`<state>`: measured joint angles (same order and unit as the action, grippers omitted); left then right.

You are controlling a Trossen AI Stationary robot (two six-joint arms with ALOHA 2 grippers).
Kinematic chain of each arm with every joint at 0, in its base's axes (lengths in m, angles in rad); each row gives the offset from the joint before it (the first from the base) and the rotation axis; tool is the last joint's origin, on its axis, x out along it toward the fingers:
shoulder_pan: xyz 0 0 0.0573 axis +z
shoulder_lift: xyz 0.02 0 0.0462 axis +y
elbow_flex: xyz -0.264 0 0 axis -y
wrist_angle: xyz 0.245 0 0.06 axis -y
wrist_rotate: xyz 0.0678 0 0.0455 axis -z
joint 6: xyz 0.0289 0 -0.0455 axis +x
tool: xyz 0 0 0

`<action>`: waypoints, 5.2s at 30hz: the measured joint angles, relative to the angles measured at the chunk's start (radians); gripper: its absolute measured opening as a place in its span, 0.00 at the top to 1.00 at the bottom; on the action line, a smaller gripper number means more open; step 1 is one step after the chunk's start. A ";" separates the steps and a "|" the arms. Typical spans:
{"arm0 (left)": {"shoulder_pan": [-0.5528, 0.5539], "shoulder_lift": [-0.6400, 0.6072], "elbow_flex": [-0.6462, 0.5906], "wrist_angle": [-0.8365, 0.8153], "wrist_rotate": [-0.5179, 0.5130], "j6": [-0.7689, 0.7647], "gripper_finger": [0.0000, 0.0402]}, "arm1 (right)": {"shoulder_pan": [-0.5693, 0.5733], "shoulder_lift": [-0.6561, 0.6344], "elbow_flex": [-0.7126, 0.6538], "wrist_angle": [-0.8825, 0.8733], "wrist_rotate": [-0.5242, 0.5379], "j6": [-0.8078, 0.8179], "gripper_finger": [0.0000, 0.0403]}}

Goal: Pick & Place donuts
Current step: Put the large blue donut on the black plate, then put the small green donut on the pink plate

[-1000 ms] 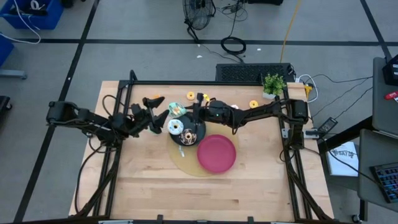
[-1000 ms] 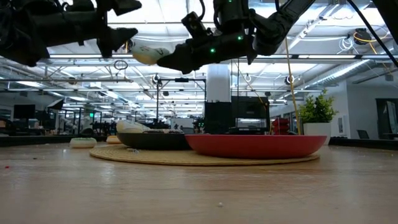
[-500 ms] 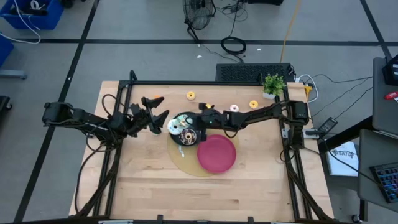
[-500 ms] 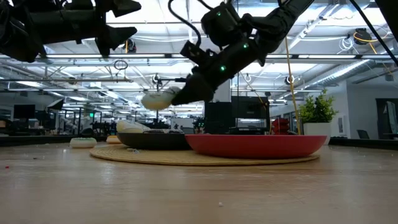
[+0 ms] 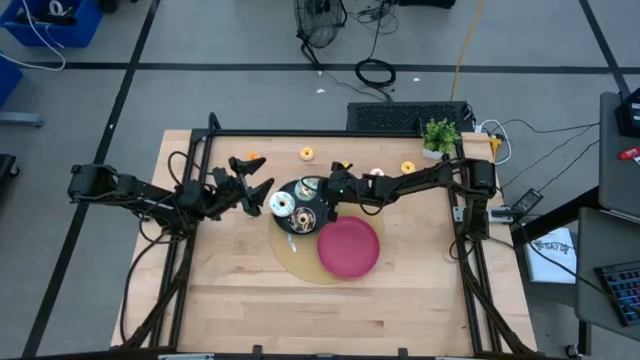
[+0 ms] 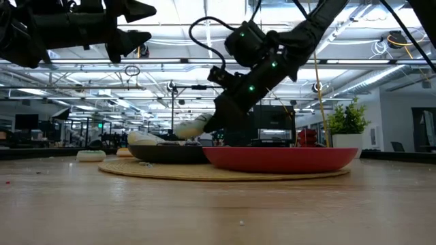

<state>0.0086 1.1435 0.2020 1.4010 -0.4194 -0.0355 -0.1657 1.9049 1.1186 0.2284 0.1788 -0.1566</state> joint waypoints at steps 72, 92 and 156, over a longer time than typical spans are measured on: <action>-0.035 -0.111 0.169 -1.089 -0.023 -0.064 0.19 | 0.134 -0.479 -0.100 -0.274 -0.054 0.070 0.36; 0.050 0.048 0.652 -2.406 0.271 -0.789 0.28 | 0.181 -0.646 -0.253 -0.296 -0.053 0.054 0.35; 0.227 0.342 0.493 -2.155 0.322 0.086 0.29 | 0.181 -0.654 -0.277 -0.240 -0.129 0.066 0.36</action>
<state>0.2352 1.4857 0.6949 -0.7542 -0.0976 0.0502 0.0151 1.2510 0.8413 -0.0113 0.0494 -0.0902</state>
